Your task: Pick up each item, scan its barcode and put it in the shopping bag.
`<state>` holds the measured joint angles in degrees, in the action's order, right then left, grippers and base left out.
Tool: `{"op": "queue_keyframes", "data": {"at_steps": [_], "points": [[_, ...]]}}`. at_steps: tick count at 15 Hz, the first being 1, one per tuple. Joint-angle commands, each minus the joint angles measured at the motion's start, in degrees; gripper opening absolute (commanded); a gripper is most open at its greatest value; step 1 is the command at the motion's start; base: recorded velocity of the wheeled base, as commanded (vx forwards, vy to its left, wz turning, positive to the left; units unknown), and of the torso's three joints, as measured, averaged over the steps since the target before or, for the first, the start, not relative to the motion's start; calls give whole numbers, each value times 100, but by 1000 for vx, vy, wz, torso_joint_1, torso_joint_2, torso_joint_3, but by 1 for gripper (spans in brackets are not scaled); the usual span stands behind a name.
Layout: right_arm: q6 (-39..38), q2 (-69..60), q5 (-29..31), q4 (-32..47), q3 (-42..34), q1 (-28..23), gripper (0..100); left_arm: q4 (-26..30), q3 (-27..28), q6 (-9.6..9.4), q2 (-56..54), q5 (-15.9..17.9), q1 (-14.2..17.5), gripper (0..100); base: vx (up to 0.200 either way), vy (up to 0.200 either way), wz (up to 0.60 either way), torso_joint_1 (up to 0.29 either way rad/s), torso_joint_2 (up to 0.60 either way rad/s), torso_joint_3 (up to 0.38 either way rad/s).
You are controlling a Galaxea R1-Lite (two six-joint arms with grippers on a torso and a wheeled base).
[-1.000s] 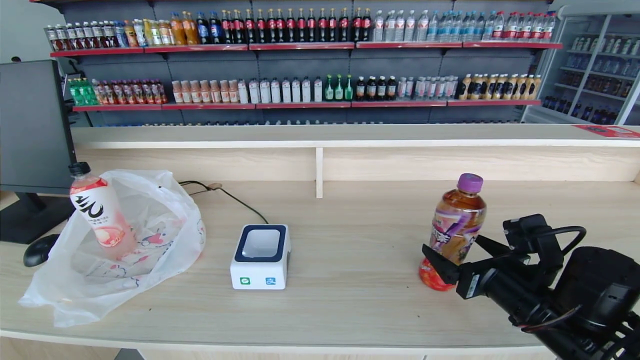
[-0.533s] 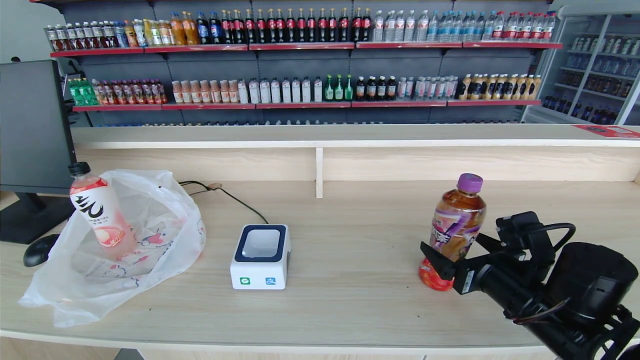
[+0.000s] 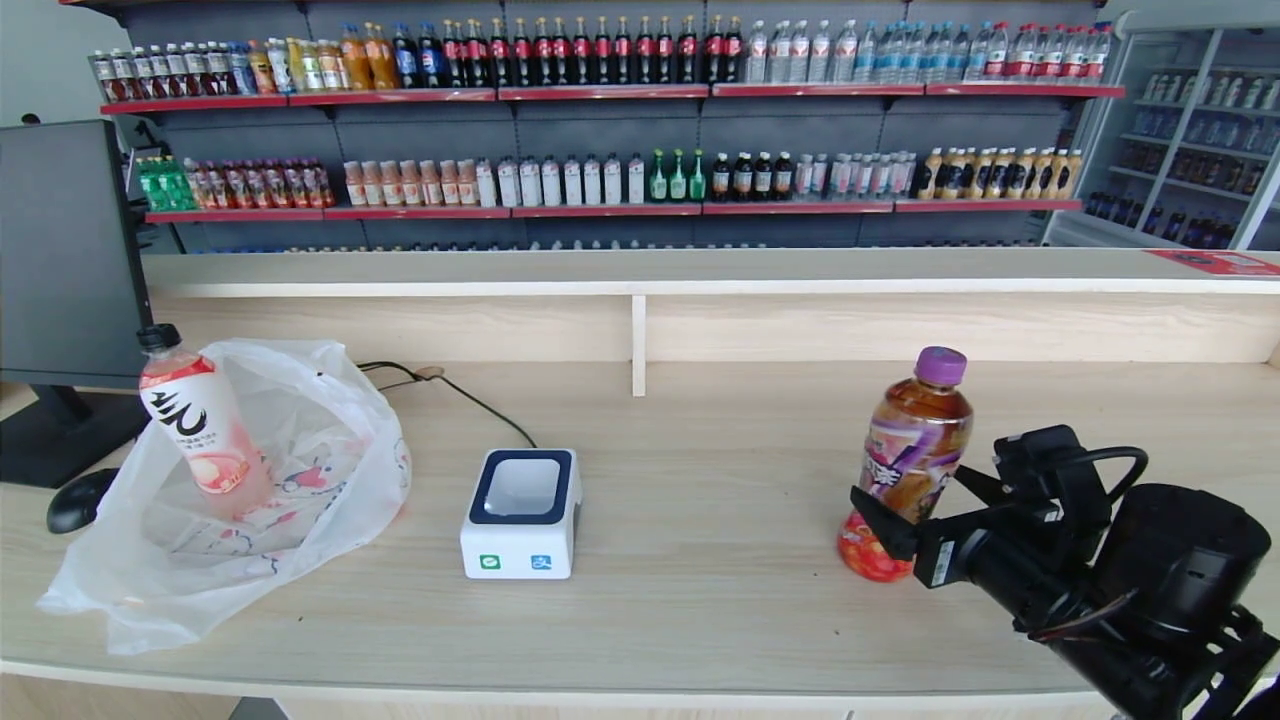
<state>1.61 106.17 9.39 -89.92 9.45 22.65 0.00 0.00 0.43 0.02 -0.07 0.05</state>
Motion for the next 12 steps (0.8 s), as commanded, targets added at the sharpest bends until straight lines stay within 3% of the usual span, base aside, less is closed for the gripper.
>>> {"op": "queue_keyframes", "data": {"at_steps": [1,12], "points": [[-12,-149,2,-8,-233,-33,100,0,0,1,6,-1,4,100,0,0,0,0,0,0],[-20,-298,2,-8,-584,-208,100,0,0,10,6,-1,4,100,0,0,0,0,0,0]]}}
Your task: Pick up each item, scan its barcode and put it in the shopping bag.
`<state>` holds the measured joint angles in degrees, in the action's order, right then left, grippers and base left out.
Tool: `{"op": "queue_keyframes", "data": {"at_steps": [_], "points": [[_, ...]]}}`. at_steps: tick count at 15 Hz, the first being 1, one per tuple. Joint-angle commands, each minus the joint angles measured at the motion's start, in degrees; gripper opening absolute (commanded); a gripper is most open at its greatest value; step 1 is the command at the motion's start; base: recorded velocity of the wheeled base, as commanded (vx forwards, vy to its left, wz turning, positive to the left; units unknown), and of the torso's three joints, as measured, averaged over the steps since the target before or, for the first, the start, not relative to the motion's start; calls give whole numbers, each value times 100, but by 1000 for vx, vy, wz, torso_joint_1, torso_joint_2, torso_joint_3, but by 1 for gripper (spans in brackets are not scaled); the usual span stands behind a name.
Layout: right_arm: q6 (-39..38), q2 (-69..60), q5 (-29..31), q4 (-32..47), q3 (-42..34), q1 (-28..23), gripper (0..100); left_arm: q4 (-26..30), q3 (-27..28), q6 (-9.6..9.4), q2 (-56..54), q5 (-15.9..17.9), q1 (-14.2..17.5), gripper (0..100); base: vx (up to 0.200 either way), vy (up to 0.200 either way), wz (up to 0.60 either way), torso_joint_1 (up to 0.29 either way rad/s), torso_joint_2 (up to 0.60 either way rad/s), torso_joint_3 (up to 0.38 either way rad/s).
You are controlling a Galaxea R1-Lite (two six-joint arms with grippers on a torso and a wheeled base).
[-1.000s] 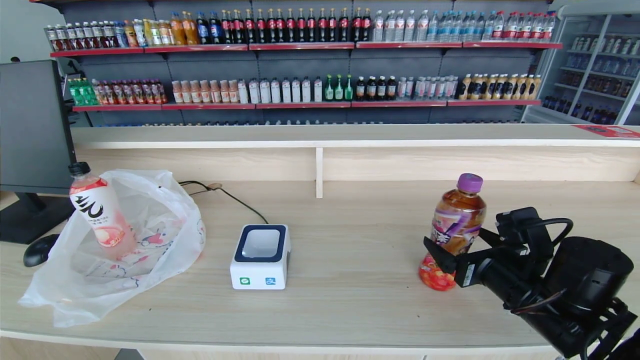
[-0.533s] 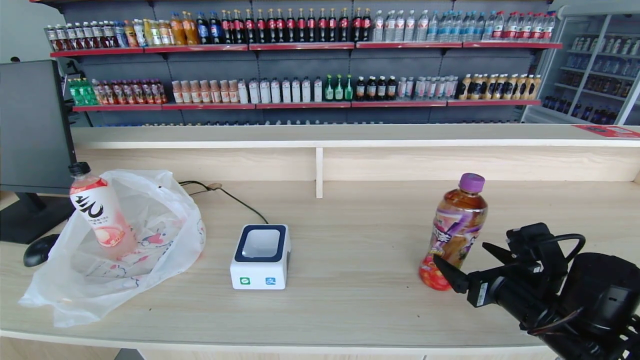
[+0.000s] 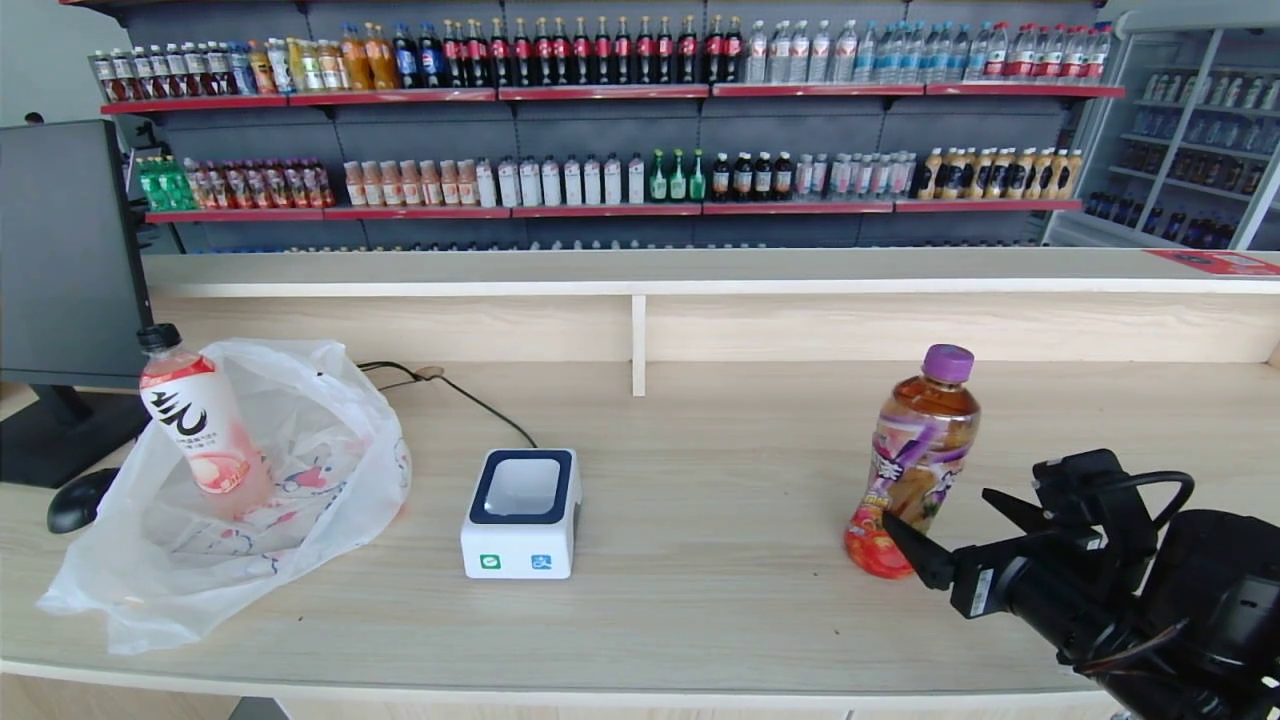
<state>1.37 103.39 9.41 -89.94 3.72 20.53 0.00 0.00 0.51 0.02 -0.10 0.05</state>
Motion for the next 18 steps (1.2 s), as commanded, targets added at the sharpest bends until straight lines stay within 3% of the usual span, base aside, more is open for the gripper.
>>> {"op": "queue_keyframes", "data": {"at_steps": [1,18], "points": [[-5,-38,-1,-6,-47,4,100,0,0,2,6,1,4,100,0,0,0,0,0,0],[-22,-240,-1,-6,-354,-286,100,0,0,19,6,1,4,100,0,0,0,0,0,0]]}}
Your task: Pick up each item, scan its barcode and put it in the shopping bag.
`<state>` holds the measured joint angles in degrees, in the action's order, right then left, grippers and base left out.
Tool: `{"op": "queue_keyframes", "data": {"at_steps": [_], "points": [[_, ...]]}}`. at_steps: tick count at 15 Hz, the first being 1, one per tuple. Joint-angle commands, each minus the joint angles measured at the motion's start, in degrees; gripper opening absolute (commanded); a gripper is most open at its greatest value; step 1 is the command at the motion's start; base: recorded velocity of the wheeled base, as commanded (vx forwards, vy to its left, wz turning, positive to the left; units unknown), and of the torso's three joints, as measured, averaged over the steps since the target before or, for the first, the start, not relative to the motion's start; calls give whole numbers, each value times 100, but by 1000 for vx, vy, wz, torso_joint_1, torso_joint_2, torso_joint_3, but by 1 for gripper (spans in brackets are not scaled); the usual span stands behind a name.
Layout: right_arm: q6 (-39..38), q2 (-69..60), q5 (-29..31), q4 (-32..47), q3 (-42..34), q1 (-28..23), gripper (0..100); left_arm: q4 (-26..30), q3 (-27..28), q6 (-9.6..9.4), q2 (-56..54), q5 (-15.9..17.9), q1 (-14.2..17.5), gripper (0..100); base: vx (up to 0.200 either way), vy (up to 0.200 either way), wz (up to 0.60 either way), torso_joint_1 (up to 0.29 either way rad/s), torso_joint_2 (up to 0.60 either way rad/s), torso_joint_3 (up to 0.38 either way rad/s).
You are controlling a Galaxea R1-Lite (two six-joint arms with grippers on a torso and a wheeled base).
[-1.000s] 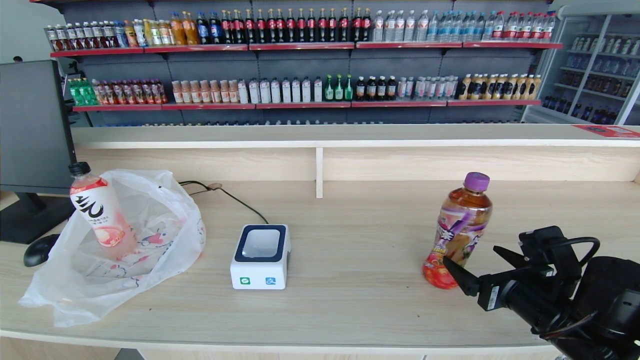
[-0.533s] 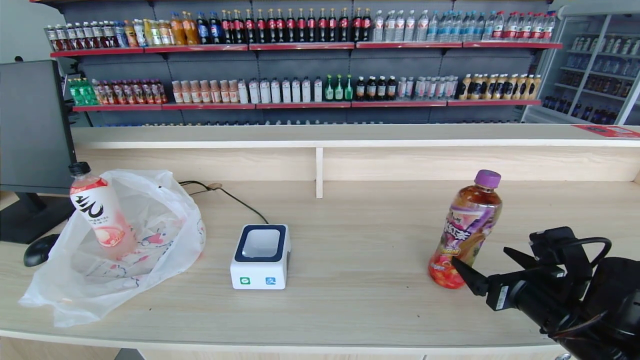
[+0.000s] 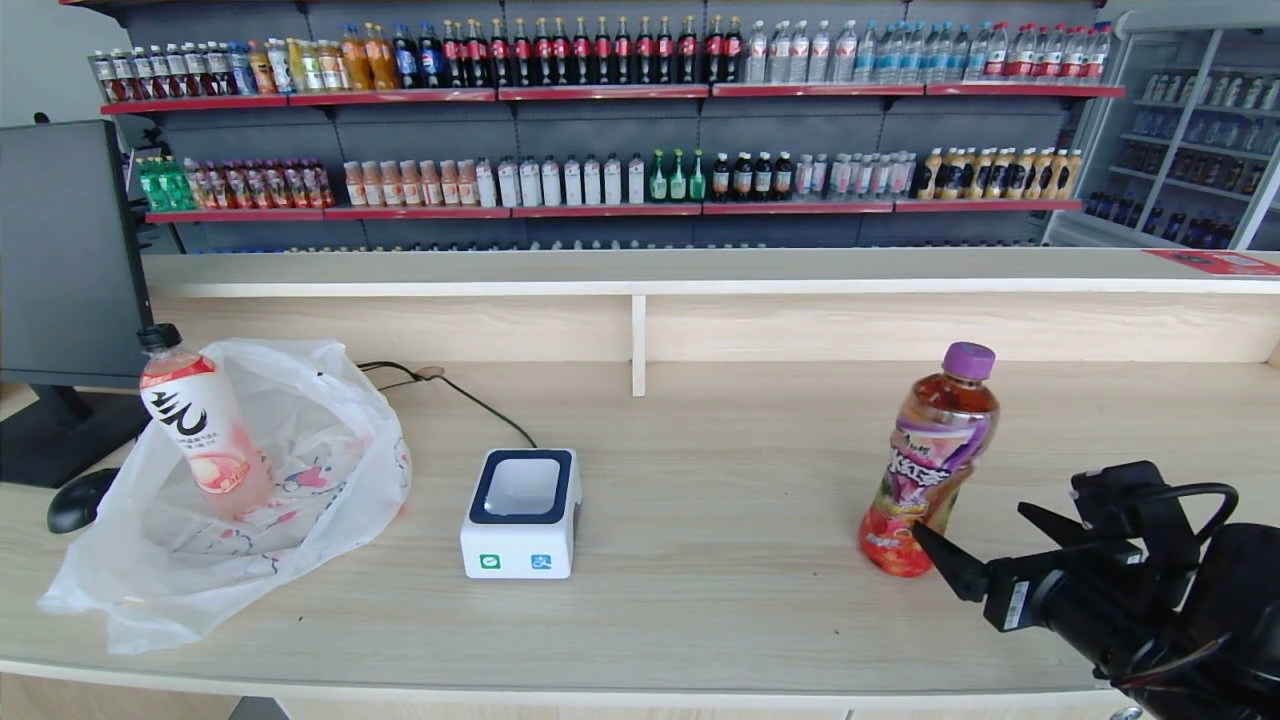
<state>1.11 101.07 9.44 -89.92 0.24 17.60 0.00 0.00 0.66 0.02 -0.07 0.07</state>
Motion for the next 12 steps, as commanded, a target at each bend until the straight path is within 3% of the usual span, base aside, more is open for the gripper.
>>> {"op": "queue_keyframes", "data": {"at_steps": [1,12], "points": [[3,-9,-3,-8,-7,-55,100,0,0,-4,6,-1,1,100,0,0,0,0,0,0],[12,44,-3,-8,2,-284,100,0,0,4,6,-1,1,100,0,0,0,0,0,0]]}}
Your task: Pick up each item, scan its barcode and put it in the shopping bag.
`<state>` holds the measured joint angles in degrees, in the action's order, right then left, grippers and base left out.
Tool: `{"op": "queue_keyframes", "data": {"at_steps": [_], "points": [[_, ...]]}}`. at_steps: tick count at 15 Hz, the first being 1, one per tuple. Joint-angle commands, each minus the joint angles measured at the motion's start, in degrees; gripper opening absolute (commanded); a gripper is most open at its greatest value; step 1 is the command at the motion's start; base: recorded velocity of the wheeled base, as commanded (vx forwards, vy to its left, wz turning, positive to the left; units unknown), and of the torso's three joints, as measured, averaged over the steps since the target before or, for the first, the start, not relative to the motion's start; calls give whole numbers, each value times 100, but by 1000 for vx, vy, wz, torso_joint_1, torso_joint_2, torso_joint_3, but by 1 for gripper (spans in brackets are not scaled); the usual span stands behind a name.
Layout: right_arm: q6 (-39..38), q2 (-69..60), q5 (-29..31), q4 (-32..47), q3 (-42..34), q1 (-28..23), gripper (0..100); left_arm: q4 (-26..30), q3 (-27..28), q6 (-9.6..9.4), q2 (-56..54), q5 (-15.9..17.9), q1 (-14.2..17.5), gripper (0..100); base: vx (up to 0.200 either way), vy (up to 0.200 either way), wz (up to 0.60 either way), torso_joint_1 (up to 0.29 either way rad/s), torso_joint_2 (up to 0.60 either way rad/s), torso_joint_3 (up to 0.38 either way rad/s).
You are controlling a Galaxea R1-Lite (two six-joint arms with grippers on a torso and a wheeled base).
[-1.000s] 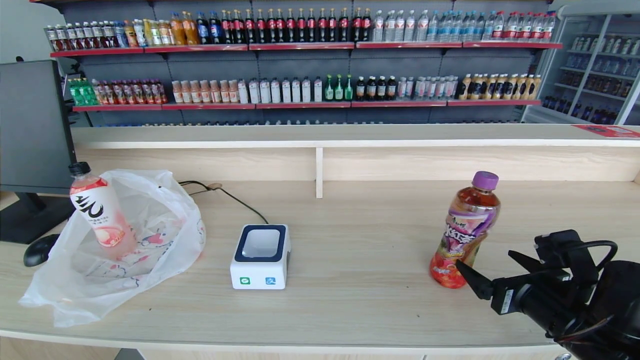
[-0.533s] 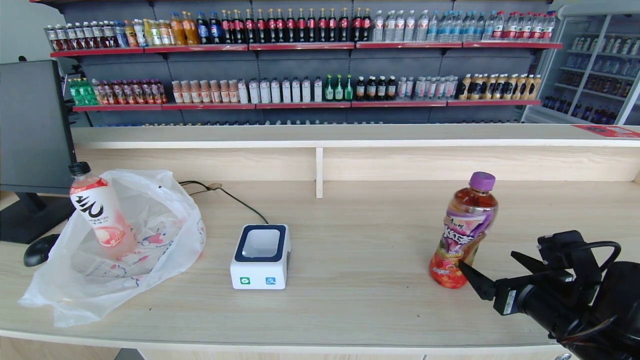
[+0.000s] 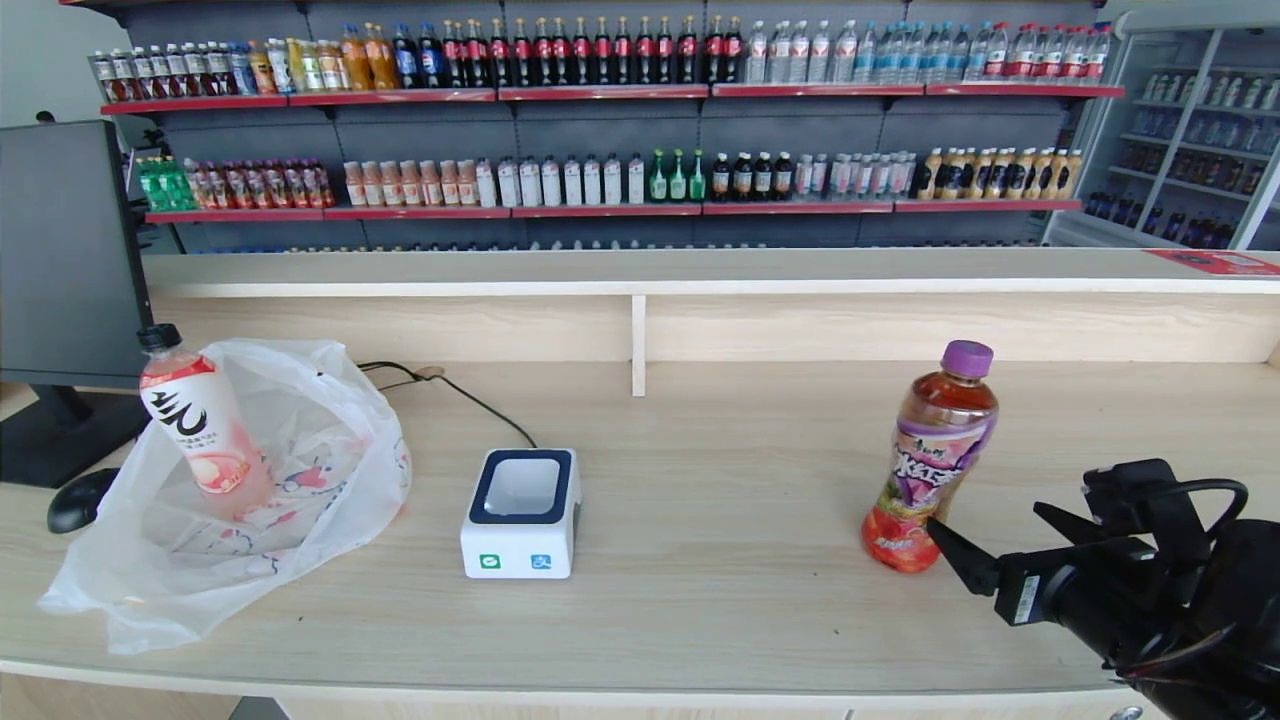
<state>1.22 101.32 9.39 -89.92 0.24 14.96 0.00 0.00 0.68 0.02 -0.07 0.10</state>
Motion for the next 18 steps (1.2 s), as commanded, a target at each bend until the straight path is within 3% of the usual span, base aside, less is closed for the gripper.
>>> {"op": "queue_keyframes", "data": {"at_steps": [1,8,12,15,18], "points": [[10,20,2,-8,2,-37,100,0,0,2,6,-1,-1,100,0,0,0,0,0,0],[256,-156,2,-8,-24,-142,100,0,0,11,6,-1,-1,100,0,0,0,0,0,0],[256,-393,2,-8,-24,157,100,0,0,2,6,-1,-1,100,0,0,0,0,0,0],[186,-464,2,-8,-24,886,100,0,0,11,6,-1,-1,100,0,0,0,0,0,0],[124,-261,2,-8,-24,904,100,0,0,11,6,-1,-1,100,0,0,0,0,0,0]]}}
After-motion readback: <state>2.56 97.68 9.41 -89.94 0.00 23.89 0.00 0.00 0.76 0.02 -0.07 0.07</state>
